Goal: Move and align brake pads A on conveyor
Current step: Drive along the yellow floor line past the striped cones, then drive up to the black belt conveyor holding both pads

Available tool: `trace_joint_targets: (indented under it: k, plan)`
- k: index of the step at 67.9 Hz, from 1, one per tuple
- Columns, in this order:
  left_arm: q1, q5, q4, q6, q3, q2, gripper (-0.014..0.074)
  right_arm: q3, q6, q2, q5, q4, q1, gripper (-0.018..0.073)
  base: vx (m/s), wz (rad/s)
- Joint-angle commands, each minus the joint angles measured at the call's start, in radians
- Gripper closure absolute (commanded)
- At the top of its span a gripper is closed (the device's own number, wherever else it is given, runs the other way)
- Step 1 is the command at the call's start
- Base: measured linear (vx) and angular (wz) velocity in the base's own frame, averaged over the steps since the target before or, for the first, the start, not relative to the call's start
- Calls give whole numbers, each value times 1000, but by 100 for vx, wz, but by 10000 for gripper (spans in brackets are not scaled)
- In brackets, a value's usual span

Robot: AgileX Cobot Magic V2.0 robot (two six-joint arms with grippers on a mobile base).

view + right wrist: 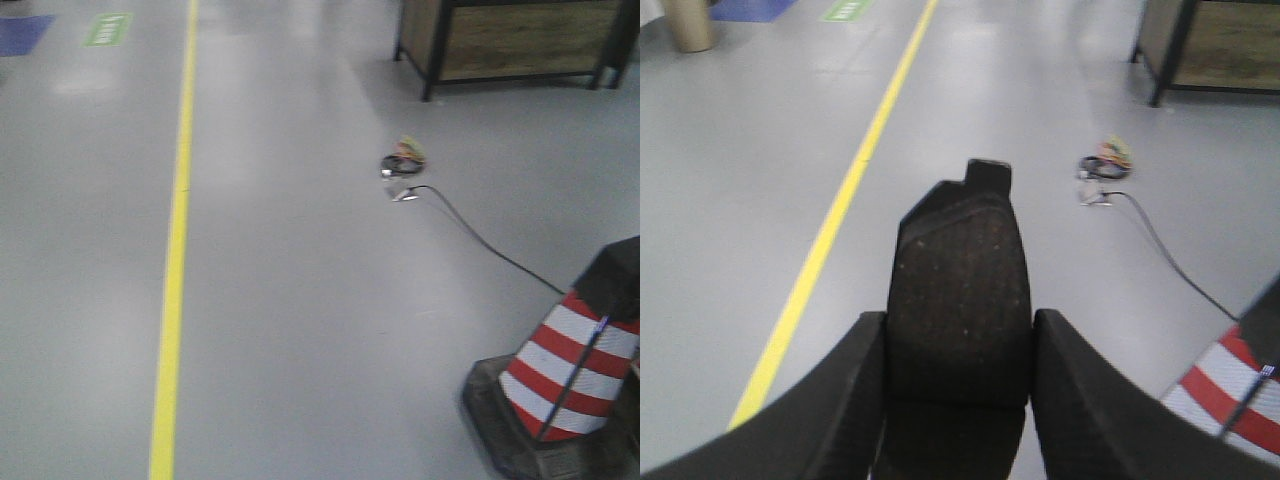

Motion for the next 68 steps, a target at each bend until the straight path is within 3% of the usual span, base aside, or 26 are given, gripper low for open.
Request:
trace_joint_targets:
  k: [1, 68]
  plan:
    - [-6, -95, -9, -1, -28, 4, 603, -31, -6, 5, -95, 4, -4, 567, 36, -61]
    - [-6, -95, -9, -1, -28, 4, 603, -31, -6, 5, -95, 4, -4, 567, 23, -86]
